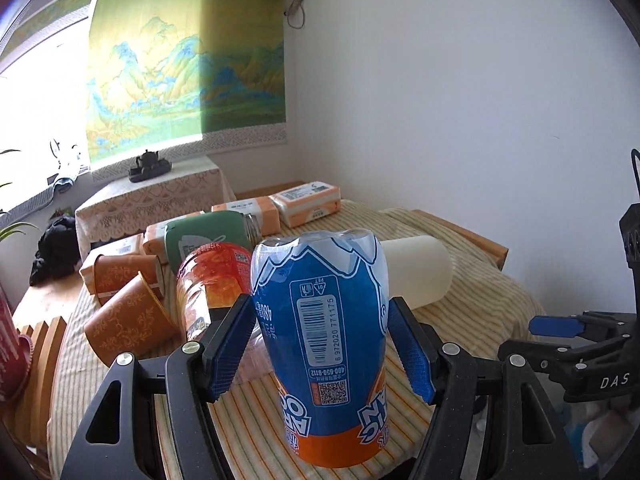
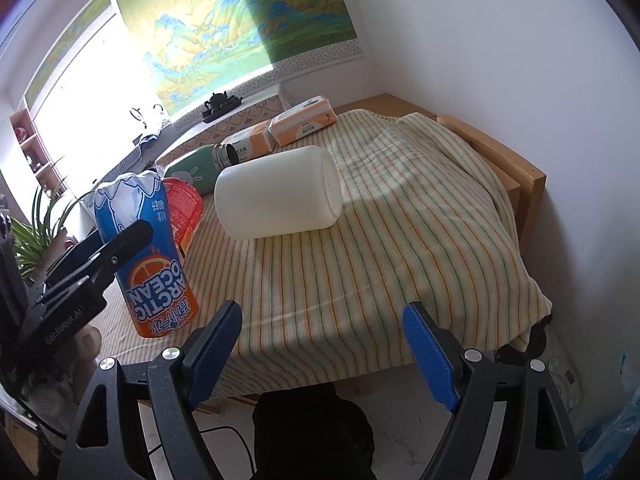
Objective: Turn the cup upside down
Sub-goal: 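Carry the inverted bottle with the left gripper and lower it onto the table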
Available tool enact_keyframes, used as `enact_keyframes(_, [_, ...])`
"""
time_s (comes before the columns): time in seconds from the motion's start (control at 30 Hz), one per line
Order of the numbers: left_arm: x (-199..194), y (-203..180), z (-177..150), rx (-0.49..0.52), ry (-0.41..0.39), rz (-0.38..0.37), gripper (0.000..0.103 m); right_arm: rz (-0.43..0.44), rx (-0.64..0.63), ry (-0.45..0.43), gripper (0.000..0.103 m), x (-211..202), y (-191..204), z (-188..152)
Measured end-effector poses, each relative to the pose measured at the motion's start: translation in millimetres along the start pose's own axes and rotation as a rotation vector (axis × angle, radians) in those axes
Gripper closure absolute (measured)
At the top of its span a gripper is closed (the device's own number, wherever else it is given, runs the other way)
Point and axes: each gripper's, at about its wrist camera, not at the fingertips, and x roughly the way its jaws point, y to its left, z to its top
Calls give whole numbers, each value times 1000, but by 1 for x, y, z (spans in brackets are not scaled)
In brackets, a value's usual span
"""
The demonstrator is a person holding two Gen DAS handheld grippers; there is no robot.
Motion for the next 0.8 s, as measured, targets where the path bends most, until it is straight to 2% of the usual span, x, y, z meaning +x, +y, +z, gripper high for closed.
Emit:
enact_keyframes(0.13, [-6,6,-7,-35,-20,-7,32,-1,1,1,23,-1,1,-1])
enact_keyframes(0.3, [-21,6,-19,-18,-41,-8,31,-6,-2,-5,23,-3,2,-1])
enact_keyframes(0.57, [-24,5,-35,8,2,-26,31,2,-4,-7,23,-6,5,-3])
enact_keyframes(0.67, [-27,5,-36,8,-1,-20,27,4,-5,-8,23,-8,6,-3])
enact_keyframes(0.73, [-27,6,-35,5,-3,-22,18,5,-9,-8,23,-8,8,-3])
enact_keyframes(0.8, [-27,5,-34,6,-5,-21,15,6,-12,-10,24,-9,8,-4])
